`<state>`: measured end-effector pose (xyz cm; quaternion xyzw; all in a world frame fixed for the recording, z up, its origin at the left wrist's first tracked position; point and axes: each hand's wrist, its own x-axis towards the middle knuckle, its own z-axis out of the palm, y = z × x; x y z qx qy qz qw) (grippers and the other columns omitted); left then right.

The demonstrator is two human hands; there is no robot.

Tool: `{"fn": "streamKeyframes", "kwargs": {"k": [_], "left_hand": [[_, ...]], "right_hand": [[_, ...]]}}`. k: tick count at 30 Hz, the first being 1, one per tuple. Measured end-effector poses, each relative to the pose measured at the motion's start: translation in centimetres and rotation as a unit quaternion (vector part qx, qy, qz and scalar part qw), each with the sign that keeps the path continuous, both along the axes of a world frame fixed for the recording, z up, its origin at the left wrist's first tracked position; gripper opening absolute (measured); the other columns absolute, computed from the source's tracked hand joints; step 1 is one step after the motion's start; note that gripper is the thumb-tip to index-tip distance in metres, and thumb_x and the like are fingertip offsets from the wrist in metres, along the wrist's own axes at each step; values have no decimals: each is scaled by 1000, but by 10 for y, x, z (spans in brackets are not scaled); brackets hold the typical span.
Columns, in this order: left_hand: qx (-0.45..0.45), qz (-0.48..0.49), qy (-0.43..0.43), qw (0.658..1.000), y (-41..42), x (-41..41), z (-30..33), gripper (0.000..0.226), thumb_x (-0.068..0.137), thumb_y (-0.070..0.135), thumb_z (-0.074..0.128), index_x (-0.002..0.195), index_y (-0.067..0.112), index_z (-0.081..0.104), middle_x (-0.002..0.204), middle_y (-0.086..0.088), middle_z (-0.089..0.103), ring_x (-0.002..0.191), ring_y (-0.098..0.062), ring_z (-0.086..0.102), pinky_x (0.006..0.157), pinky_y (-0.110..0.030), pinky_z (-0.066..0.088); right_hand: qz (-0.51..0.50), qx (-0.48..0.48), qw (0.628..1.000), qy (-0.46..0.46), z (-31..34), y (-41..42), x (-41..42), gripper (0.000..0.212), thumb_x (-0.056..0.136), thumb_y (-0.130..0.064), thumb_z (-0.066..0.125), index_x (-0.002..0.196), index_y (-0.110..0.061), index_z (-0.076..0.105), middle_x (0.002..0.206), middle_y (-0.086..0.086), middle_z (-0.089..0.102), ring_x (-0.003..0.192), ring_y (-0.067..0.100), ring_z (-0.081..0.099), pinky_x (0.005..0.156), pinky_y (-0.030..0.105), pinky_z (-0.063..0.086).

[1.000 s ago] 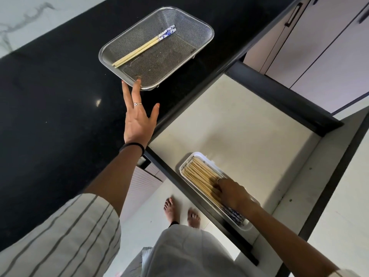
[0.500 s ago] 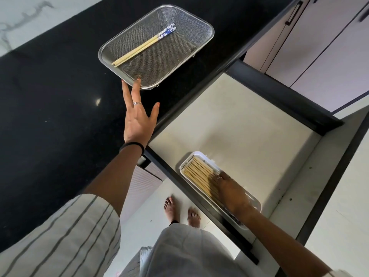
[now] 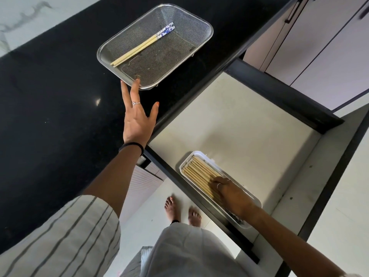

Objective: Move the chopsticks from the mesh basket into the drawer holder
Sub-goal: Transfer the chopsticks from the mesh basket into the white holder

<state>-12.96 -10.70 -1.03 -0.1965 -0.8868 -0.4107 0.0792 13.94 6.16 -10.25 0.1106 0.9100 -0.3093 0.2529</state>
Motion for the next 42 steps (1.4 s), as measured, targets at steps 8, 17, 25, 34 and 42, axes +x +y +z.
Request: {"fn": "streamKeyframes", "kwargs": {"k": [8, 17, 25, 34, 42], "left_hand": [[-12, 2, -5, 1000, -1, -2, -1, 67, 95, 32, 59, 150, 18, 24, 161, -9, -1, 133, -26, 43, 101, -26, 40], [6, -3, -9, 1000, -1, 0, 1, 71, 94, 28, 61, 150, 28, 18, 160, -11, -2, 134, -29, 42, 100, -29, 40], [6, 2, -7, 1000, -1, 0, 2, 69, 93, 28, 61, 149, 28, 20, 161, -10, -1, 132, -30, 44, 95, -24, 38], [-9, 3, -14, 1000, 0, 0, 3, 70, 94, 29, 61, 149, 28, 18, 160, -12, 1, 133, -34, 43, 100, -45, 47], [-11, 6, -15, 1000, -1, 1, 3, 69, 94, 30, 60, 149, 29, 18, 160, -12, 1, 128, -35, 47, 98, -42, 47]], "right_hand": [[276, 134, 949, 68, -12, 22, 18, 67, 99, -10, 42, 152, -23, 4, 160, -6, -8, 149, 17, 1, 122, 36, 18], [275, 141, 946, 96, -17, 13, 14, 67, 101, -10, 36, 151, -18, -7, 158, -4, -16, 148, 17, -9, 123, 37, 7], [289, 114, 945, 104, -18, 18, 14, 71, 100, -6, 37, 150, -29, -8, 157, -11, -14, 146, 11, -11, 121, 30, -1], [330, 172, 918, 139, -12, 22, 20, 72, 96, -11, 48, 152, -22, 4, 159, -3, 0, 146, 18, -1, 118, 42, 2], [332, 155, 926, 85, -4, 17, 16, 72, 99, -6, 35, 147, -27, -15, 159, -7, -13, 144, 13, -17, 115, 35, -15]]}}
